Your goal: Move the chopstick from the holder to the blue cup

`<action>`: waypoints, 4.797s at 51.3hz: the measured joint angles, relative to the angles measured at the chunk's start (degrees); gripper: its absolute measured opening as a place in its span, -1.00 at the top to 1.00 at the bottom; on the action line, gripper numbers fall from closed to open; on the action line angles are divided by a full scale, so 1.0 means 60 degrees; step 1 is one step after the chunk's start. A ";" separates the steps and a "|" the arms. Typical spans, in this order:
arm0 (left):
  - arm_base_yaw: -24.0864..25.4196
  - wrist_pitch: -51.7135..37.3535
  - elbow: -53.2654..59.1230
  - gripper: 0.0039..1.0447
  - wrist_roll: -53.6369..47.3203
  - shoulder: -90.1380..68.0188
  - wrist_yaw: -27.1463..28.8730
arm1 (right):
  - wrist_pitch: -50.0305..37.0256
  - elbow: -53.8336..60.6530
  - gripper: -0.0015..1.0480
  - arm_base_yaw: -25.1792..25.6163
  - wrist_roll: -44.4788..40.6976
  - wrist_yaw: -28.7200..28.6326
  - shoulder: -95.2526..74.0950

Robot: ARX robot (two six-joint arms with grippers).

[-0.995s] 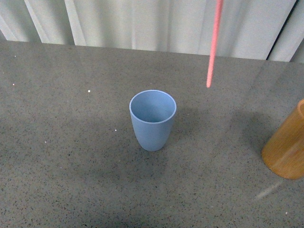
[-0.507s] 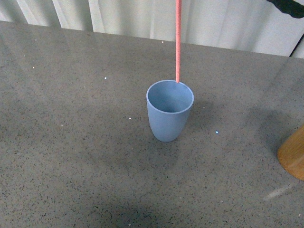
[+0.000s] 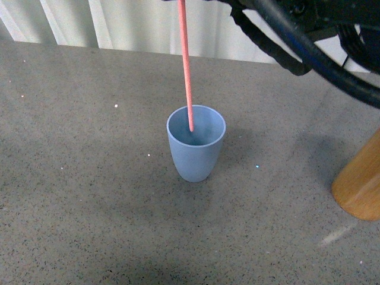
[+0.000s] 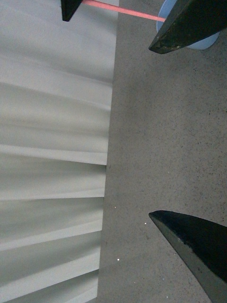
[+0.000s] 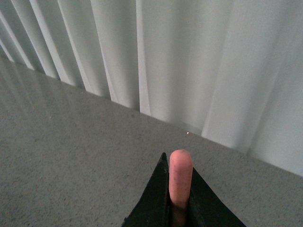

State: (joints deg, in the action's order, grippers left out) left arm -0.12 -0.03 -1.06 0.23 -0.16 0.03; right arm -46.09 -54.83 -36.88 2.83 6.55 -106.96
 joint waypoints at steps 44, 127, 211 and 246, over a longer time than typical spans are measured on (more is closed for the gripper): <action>0.0000 0.0000 0.0000 -0.87 0.0000 0.0000 0.0000 | 0.0667 0.2317 -0.81 0.0940 0.0769 0.1082 0.3034; 0.0000 0.0004 0.0000 -0.87 0.0000 0.0015 0.0000 | 0.5049 0.8735 0.98 0.6175 -0.0459 -0.1104 1.4783; 0.0000 0.0004 0.0000 -0.87 -0.0004 0.0018 -0.0004 | 0.7665 0.8969 -0.85 0.6175 -0.0444 -0.1100 1.7784; 0.0000 0.0004 0.0000 -0.87 0.0000 0.0018 -0.0004 | 0.7665 0.8969 -0.81 0.6175 -0.0448 -0.1100 1.7784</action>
State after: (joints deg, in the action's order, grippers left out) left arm -0.12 -0.01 -1.06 0.23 -0.05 0.01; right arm -0.10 -1.02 0.16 0.14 -0.05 -0.25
